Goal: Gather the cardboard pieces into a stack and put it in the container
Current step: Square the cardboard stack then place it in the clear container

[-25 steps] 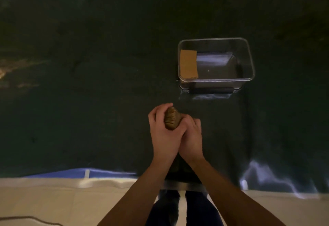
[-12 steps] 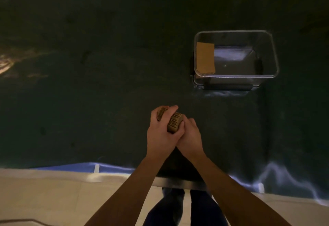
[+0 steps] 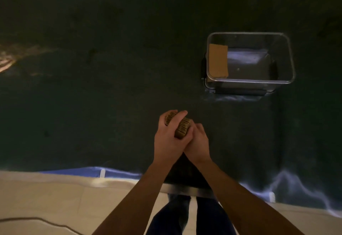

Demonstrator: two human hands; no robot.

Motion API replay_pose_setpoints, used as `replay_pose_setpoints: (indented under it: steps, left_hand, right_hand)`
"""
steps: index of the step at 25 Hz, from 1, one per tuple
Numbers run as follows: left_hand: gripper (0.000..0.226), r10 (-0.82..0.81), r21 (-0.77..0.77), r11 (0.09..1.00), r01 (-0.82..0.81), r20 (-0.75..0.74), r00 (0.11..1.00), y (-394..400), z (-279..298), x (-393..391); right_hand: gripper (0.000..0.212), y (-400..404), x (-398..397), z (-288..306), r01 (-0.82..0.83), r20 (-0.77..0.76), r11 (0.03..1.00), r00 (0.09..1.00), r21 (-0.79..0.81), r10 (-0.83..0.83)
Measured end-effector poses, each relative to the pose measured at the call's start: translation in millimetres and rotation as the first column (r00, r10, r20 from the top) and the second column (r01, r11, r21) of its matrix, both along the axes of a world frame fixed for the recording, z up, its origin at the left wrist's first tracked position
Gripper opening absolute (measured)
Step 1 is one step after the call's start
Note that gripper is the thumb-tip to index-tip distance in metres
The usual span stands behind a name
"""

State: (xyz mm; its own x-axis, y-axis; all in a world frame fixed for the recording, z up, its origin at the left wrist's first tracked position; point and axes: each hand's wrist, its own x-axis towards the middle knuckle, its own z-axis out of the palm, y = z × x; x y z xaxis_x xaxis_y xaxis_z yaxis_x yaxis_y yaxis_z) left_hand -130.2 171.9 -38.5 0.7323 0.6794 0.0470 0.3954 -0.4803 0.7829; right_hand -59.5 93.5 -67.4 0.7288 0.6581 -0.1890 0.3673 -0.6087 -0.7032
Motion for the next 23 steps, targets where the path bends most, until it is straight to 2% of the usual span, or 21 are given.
replay_pose_setpoints:
  steps: [2,5,9,13,16,20,23]
  left_hand:
    - [0.051,0.001,0.009,1.000,-0.001,-0.019,1.000,4,4,3]
    - [0.050,0.001,0.099,0.995,-0.006,0.044,0.999,5,3,4]
    - [0.051,0.038,0.003,0.999,-0.038,-0.025,0.999,7,2,4]
    - [0.050,0.053,0.054,0.997,-0.055,0.038,0.998,12,1,4]
    - [0.047,0.096,-0.004,0.995,-0.096,-0.024,0.995,6,-5,-1]
    - [0.048,0.107,0.030,0.994,-0.108,0.016,0.994,8,-5,1]
    - [0.049,0.104,-0.018,0.994,-0.105,-0.029,0.994,1,-8,-3]
  right_hand:
    - [0.026,1,4,0,-0.023,0.009,0.998,1.000,-0.058,0.023]
    - [0.020,2,5,4,0.006,0.054,1.000,0.999,0.013,-0.006]
    - [0.021,5,3,5,-0.014,0.052,0.998,0.998,-0.059,0.017]
    - [0.020,7,5,11,0.014,0.065,1.000,0.998,-0.006,-0.014]
    - [0.022,4,5,8,-0.044,0.058,0.994,0.997,-0.099,0.050]
    - [0.025,4,8,11,-0.047,0.043,0.997,0.998,-0.068,0.050]
    - [0.029,1,6,12,-0.100,0.008,0.987,0.995,-0.126,0.101]
